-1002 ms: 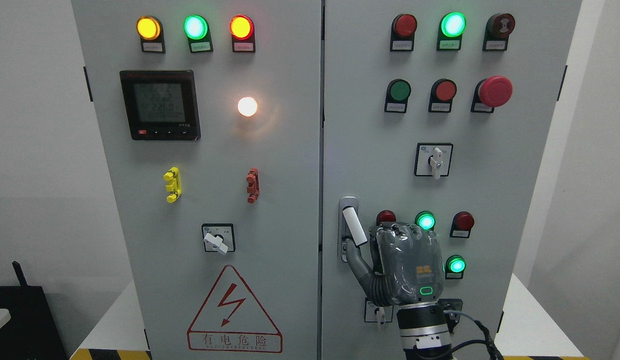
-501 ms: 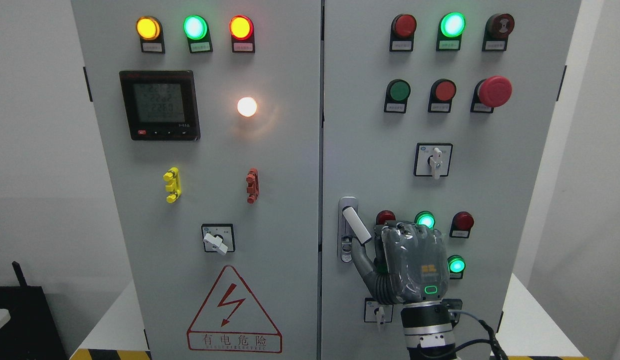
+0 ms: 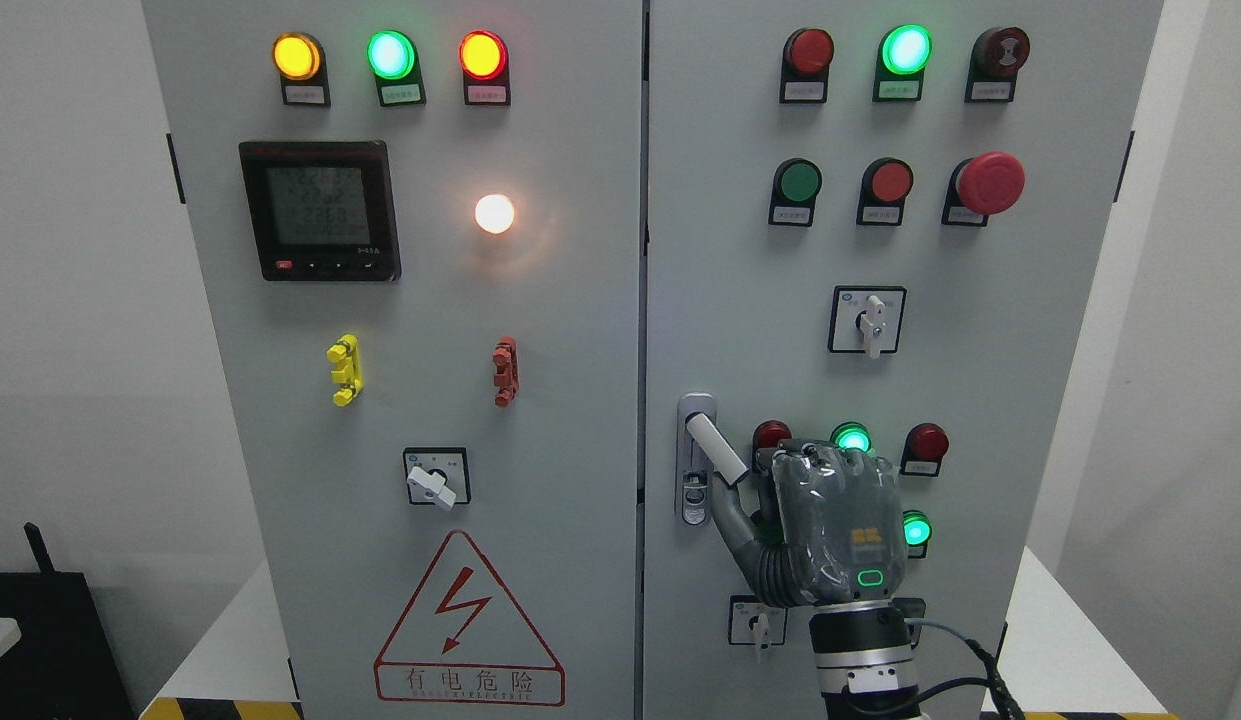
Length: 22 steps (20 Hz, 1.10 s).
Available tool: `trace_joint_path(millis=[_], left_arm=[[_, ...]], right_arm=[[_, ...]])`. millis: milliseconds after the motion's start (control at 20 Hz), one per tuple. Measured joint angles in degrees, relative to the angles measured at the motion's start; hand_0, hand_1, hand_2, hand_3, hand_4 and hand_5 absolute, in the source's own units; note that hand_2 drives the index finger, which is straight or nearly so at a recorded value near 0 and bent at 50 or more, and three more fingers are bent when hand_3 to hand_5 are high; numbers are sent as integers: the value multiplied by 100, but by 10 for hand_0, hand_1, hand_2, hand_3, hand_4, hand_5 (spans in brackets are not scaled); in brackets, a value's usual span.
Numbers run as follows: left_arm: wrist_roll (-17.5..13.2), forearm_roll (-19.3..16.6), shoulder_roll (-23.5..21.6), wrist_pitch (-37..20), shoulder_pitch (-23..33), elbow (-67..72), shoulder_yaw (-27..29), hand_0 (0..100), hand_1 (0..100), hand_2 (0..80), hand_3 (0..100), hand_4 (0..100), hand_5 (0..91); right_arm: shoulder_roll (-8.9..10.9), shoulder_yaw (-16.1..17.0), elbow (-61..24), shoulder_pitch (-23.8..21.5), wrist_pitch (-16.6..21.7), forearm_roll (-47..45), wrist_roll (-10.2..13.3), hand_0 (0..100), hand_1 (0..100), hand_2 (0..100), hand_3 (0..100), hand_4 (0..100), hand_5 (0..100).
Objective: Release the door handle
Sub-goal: 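Push the handle sideways with the right hand, turning it horizontal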
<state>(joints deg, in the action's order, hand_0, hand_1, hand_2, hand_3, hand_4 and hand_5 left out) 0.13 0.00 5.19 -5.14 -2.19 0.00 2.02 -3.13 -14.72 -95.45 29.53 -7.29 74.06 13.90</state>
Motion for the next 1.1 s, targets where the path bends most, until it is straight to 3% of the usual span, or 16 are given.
trace_joint_path(millis=[1102], left_arm=[[0,0,0,0,0,0,0,120,389,0,0,0,0]], right_arm=[[17,49,-27,48,8,-31,-19,567,531,1000,1000,1000,992]])
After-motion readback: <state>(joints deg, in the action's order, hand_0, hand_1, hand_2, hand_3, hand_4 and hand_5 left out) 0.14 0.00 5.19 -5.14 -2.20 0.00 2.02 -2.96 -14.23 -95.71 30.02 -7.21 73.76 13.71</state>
